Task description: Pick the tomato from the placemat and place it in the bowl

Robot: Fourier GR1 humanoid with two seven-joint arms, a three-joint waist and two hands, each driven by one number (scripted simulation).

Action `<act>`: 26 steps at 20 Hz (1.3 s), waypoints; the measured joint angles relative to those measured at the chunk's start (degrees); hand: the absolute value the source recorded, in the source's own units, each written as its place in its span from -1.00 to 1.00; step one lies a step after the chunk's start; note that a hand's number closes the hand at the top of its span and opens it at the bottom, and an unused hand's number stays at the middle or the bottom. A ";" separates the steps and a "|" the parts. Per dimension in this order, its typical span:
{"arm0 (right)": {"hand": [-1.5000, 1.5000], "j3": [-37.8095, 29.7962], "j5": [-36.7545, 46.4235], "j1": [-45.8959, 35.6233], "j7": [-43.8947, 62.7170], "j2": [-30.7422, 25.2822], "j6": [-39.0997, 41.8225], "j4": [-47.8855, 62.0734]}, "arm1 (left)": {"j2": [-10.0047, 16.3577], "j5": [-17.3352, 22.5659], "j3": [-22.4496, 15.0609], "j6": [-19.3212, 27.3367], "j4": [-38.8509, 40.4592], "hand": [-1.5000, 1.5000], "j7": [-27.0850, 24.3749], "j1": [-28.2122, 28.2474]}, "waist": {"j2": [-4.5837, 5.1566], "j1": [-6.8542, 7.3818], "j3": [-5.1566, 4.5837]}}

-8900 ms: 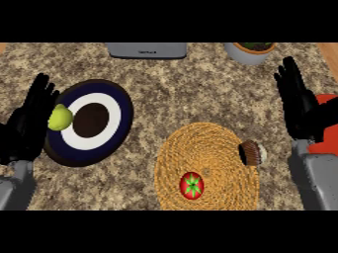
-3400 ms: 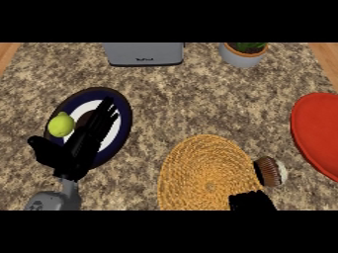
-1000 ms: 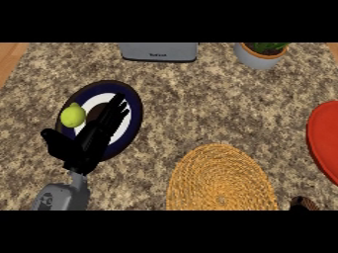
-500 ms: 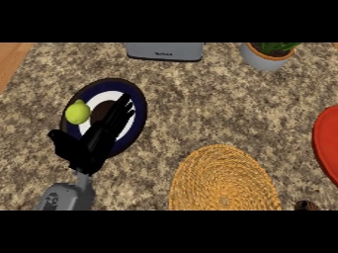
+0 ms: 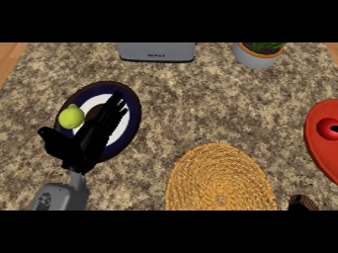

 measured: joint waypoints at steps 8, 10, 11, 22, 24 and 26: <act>-1.00 -14.76 -18.98 4.10 -15.86 2.69 10.88 -1.98 | 0.68 0.08 1.18 0.26 -0.67 0.00 -0.70 2.51 | -0.81 -3.00 -0.09; -1.00 -17.87 -23.07 7.64 -19.12 2.13 15.20 -3.76 | 0.73 -0.03 1.22 0.59 -1.67 0.00 -0.47 3.26 | -1.00 -3.58 -0.13; -1.00 -19.54 -25.08 9.58 -20.44 1.44 17.62 -4.52 | 0.58 -0.26 1.06 0.63 -1.60 0.00 -1.01 3.99 | -1.03 -3.79 -0.15; 1.00 -34.81 -37.54 41.11 -33.15 0.26 34.94 -13.12 | 1.23 -0.06 2.58 1.29 -3.47 0.00 -0.90 6.15 | -1.40 -6.41 -0.22; 1.00 -36.58 -37.58 46.94 -34.85 1.28 35.52 -15.43 | 0.98 -0.43 2.46 1.72 -3.74 0.00 -1.19 6.88 | -1.58 -7.19 -0.20; 1.00 -37.74 -37.16 51.80 -36.54 2.71 35.85 -16.92 | 0.85 -0.27 2.78 2.01 -3.80 0.00 -1.10 6.76 | -1.68 -7.73 -0.14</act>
